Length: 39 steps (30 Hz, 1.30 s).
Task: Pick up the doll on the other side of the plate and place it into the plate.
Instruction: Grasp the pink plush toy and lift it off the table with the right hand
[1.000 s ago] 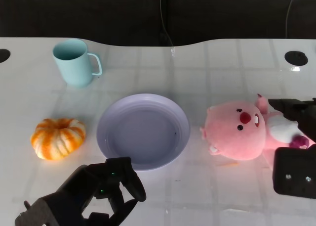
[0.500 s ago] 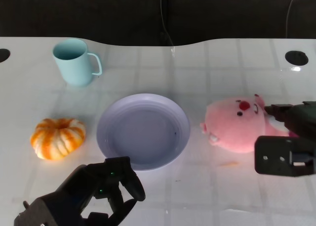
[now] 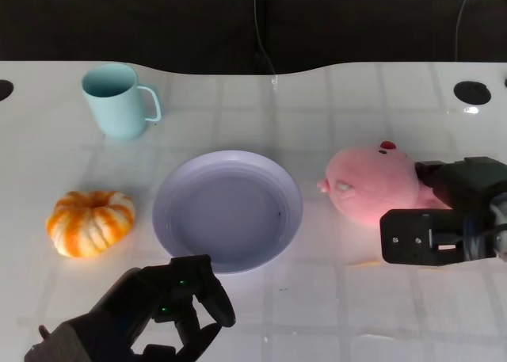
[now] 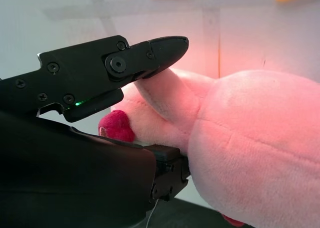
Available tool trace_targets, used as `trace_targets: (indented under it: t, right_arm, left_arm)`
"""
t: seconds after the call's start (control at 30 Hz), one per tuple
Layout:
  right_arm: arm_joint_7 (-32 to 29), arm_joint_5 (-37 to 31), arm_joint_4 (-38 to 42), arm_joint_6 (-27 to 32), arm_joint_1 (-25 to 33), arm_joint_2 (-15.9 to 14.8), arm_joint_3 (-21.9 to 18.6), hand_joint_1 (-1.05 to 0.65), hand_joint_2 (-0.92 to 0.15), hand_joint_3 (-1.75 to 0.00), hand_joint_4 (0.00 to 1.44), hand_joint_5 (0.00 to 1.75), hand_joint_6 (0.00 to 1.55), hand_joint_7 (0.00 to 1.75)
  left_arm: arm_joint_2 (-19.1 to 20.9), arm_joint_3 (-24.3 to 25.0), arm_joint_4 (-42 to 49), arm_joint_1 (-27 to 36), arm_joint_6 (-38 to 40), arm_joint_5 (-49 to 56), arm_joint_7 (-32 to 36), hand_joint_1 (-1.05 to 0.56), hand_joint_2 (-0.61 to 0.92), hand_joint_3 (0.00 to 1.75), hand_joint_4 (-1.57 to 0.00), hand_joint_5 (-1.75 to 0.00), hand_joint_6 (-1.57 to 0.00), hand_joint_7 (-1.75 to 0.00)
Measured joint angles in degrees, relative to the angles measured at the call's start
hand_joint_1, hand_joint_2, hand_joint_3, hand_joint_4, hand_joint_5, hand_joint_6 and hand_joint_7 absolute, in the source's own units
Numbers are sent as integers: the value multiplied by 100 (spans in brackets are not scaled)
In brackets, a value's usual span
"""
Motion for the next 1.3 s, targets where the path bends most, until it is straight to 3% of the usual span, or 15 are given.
trace_targets:
  t: [0.07, 0.1, 0.13, 0.27, 0.47, 0.5, 0.57, 0.6, 0.67, 0.77, 0.8, 0.83, 0.93, 1.03, 1.3]
  right_arm:
    - [-435, 123, 161, -63, 7, 105, -85, -34, -92, -4, 78, 17, 87, 11]
    - [-721, 217, 246, -144, 30, 163, -167, -28, -91, -2, 94, 37, 105, 10]
    - [-991, 275, 312, -245, 55, 202, -223, -27, -91, -1, 96, 55, 113, 7]
    - [-1660, 338, 525, -671, 87, 231, -247, -27, -92, -13, 91, 92, 124, 4]
    - [-2011, 278, 731, -872, 28, 221, -127, -27, -92, -19, 81, 112, 123, 2]
    - [-2069, 283, 749, -872, 27, 225, -124, -27, -92, -17, 79, 134, 126, 3]
    - [-2190, 342, 777, -857, 28, 260, -188, -26, -92, -13, 77, 160, 129, 16]
    - [-2277, 385, 782, -834, 36, 297, -244, -27, -92, -13, 77, 155, 118, 34]
    - [-2467, 427, 785, -800, 61, 346, -277, -26, -91, -12, 81, 147, 111, 46]
    - [-2768, 497, 775, -762, 135, 430, -380, -24, -87, -23, 78, 169, 90, 106]
    - [-2813, 575, 758, -752, 160, 445, -460, -24, -78, -45, 78, 171, 85, 118]
    - [-2819, 637, 726, -730, 181, 450, -515, -24, -71, -60, 77, 170, 85, 117]
    - [-2817, 991, 527, -691, 266, 502, -840, -20, -48, -112, 88, 174, 78, 158]
    - [-2823, 1181, 285, -729, 273, 495, -1018, -21, -40, -128, 93, 175, 79, 166]
    - [-2388, 1258, -522, -707, 242, 502, -1129, -16, -29, -143, 95, 175, 79, 174]
  left_arm:
    - [0, -2, -6, 0, 19, 6, 0, -22, 54, 102, -65, -175, -65, -142]
    - [0, -2, -16, -1, 38, 11, 0, -22, 54, 103, -65, -175, -64, -142]
    - [0, -3, -28, 0, 57, 13, 0, -21, 54, 103, -65, -175, -64, -142]
    - [-3, -3, -113, 1, 102, 12, 0, -19, 54, 105, -63, -175, -63, -142]
    - [-4, -1, -114, 5, 104, 11, 0, -19, 53, 106, -65, -175, -63, -142]
    - [-4, 0, -115, 8, 105, 9, 0, -19, 53, 106, -66, -175, -64, -142]
    - [-4, 2, -115, 16, 105, -1, 0, -18, 53, 106, -65, -175, -64, -141]
    - [-4, 4, -115, 19, 105, -3, 0, -18, 53, 107, -64, -175, -64, -141]
    - [-4, 6, -115, 25, 104, -5, 0, -18, 52, 107, -63, -175, -64, -141]
    - [-3, 10, -115, 31, 95, -9, 0, -19, 53, 107, -65, -175, -64, -141]
    - [-1, 10, -115, 32, 92, -8, 0, -19, 53, 107, -66, -175, -64, -141]
    - [3, 10, -115, 36, 92, -6, 0, -19, 53, 107, -67, -175, -64, -141]
    - [18, 16, -125, 62, 92, -8, -1, -19, 54, 106, -64, -175, -64, -141]
    - [26, 18, -129, 96, 89, -13, -1, -19, 55, 105, -62, -175, -64, -141]
    - [28, 5, -129, 98, 72, -6, -1, -18, 58, 101, -63, -175, -64, -141]
